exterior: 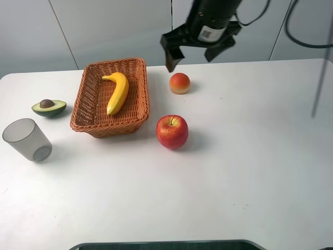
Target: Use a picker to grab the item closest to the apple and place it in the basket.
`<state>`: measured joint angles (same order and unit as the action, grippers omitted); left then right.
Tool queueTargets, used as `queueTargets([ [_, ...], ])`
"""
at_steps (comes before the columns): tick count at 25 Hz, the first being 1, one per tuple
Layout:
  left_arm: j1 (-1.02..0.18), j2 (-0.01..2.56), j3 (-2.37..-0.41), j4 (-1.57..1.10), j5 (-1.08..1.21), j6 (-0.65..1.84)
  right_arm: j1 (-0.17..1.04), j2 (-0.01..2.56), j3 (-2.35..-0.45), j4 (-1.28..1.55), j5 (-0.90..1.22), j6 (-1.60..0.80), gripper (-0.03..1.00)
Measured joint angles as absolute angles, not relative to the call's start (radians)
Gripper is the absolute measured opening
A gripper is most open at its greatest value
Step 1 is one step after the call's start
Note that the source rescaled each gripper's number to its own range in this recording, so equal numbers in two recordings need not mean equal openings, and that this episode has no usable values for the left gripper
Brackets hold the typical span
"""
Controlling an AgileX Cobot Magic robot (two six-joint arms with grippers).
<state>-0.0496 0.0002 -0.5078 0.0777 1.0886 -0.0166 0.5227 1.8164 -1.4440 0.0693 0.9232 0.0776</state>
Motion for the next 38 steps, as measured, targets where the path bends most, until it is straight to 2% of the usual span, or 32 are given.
queueTargets([
  [10,-0.050,0.000,-0.508,0.078,1.089,-0.017,0.224,1.339,-0.970,0.090,0.919,0.084,1.00],
  [17,-0.050,0.000,-0.508,0.078,1.089,-0.017,0.028,1.011,-0.831,0.041,1.013,0.086,1.00],
  [26,-0.050,0.000,-0.508,0.078,1.089,-0.017,0.010,0.617,-0.770,-0.020,1.142,0.062,1.00],
  [38,-0.050,0.000,-0.508,0.078,1.089,-0.017,0.028,0.257,-0.612,-0.014,1.139,0.033,1.00],
])
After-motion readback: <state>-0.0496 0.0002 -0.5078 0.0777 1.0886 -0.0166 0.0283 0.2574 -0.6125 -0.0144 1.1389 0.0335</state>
